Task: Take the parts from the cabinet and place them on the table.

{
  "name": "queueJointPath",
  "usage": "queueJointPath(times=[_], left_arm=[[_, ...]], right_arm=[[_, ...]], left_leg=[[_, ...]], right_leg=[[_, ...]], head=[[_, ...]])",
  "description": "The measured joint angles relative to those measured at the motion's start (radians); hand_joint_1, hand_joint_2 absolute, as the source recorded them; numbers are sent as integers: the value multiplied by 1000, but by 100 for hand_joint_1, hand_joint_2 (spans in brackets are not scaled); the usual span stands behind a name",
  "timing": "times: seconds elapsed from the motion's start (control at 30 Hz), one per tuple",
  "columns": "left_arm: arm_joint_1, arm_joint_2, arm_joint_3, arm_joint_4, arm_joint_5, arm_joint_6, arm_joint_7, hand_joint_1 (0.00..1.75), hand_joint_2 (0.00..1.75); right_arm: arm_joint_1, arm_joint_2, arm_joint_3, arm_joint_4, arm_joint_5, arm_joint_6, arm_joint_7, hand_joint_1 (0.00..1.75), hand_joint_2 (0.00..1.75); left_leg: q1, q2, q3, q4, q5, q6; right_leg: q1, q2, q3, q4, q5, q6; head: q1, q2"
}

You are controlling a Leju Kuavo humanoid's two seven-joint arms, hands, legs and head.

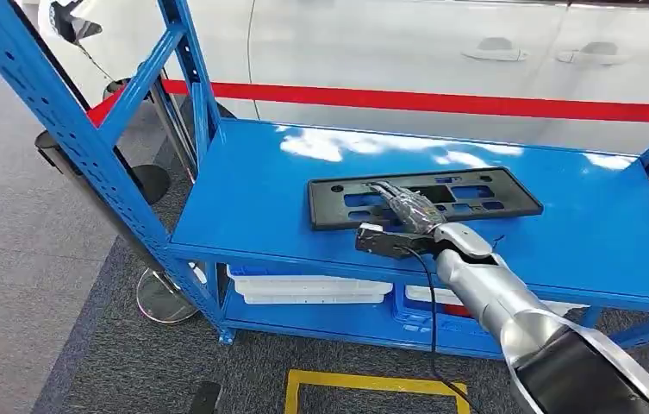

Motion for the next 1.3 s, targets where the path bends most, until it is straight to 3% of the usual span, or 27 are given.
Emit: queueJointPath(times=[0.4,0.9,1.07,1.13,1.2,1.3], left_arm=[[8,0,1,0,1,5,-6,0,0],[8,0,2,0,-8,-2,-6,0,0],[5,0,2,0,-10,-8,-8,0,0],[0,0,2,0,-8,-16,-13,0,0],[-9,1,2,0,-9,-23,-17,0,0],[-24,3,1,0,-20,-25,-21,0,0]], right_arm=[[7,-27,-3,0,-17,-15,-32,175,175],[48,-102,-29,-55,-70,-42,-84,175,175],[54,-119,-29,-77,44,-237,-10,175,175],[42,-128,-29,-88,121,-353,31,175,175],[11,-130,-29,-107,149,-390,51,175,175],[-45,-139,-34,-146,157,-384,58,175,175]], left_leg=[[0,0,1,0,0,0],[0,-1,7,0,0,0],[-1,-1,7,0,1,1],[-1,-1,5,1,2,0],[-1,-1,5,1,2,0],[-1,0,4,1,2,0]], right_leg=[[0,0,1,0,0,0],[0,-2,9,-1,-1,-1],[0,-2,9,0,1,1],[0,-1,8,0,3,1],[0,0,6,1,2,1],[0,0,5,1,2,0]], head=[[0,0],[0,0],[0,0],[0,0],[0,0],[0,0]])
